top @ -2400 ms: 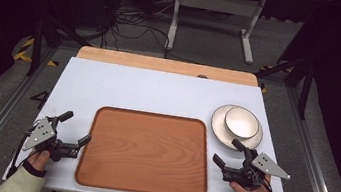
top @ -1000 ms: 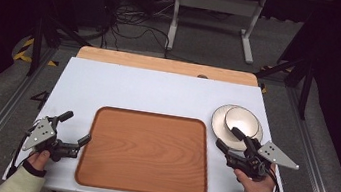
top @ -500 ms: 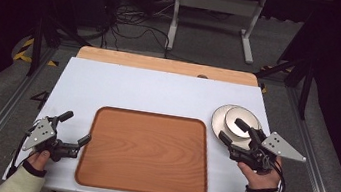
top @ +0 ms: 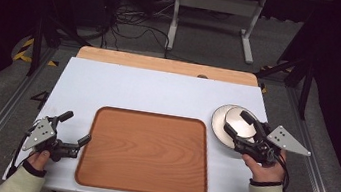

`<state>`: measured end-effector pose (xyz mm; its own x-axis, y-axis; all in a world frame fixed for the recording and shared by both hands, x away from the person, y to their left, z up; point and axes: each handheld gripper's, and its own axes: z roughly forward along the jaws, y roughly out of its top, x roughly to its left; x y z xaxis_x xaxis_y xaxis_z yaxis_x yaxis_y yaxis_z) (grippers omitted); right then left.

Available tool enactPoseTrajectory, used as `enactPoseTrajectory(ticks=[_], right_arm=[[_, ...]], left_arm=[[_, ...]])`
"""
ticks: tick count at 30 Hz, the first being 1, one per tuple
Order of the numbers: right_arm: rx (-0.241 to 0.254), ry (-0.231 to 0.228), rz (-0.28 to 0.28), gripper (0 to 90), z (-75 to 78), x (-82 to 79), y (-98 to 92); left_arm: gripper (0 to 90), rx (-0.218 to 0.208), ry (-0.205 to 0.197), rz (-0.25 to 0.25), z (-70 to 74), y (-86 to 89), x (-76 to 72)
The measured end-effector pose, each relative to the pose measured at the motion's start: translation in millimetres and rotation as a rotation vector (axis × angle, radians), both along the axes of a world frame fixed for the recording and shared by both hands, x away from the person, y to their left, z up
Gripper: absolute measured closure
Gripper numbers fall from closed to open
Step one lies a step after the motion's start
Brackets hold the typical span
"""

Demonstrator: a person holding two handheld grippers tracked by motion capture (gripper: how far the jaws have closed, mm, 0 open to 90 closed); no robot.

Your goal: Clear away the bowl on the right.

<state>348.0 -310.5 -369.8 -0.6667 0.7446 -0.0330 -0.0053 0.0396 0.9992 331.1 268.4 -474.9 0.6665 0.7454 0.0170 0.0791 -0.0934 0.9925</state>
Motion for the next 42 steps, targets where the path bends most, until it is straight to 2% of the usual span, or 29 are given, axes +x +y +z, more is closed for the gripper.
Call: enactPoseTrajectory(ticks=[3, 7, 10, 12, 17, 22, 29, 33, 37, 42], right_arm=[[0.007, 0.004, -0.01, 31.0, 0.1, 3.8, -3.9], [0.003, 0.011, -0.031, 31.0, -1.4, 10.0, -9.9], [-0.041, 0.017, -0.063, 30.9, 0.1, 14.4, -12.4], [-0.06, 0.016, -0.064, 30.8, 3.4, 16.5, -12.3], [-0.057, 0.018, -0.077, 30.4, 8.8, 23.4, -14.8], [-0.052, 0.054, -0.098, 30.3, 10.3, 32.3, -21.7], [-0.038, 0.071, -0.114, 30.3, 11.3, 43.6, -30.9], [-0.046, 0.082, -0.143, 32.5, 11.7, 49.1, -34.5], [-0.11, 0.144, -0.188, 39.4, 12.7, 56.3, -40.3], [-0.149, 0.194, -0.224, 41.2, 10.9, 63.9, -44.3]], left_arm=[[0.2, 0.0, 0.0, 0.0, 0.0, 0.0, 0.1], [0.2, 0.0, 0.0, 0.001, 0.0, -0.1, 0.0], [0.2, -0.001, 0.001, 0.0, 0.0, 0.0, 0.1], [0.2, 0.002, 0.0, 0.0, 0.1, 0.1, 0.2], [0.2, -0.002, 0.002, 0.002, 0.0, -0.2, 0.0], [0.2, -0.001, 0.002, 0.0, 0.0, 0.0, 0.1], [0.2, 0.003, 0.006, -0.002, 0.2, 0.4, 0.2], [0.2, 0.001, 0.005, -0.001, 0.2, 0.2, 0.2], [0.2, 0.005, 0.004, -0.003, 0.3, 0.5, 0.3], [0.2, 0.003, 0.003, -0.001, 0.2, 0.3, 0.2]])
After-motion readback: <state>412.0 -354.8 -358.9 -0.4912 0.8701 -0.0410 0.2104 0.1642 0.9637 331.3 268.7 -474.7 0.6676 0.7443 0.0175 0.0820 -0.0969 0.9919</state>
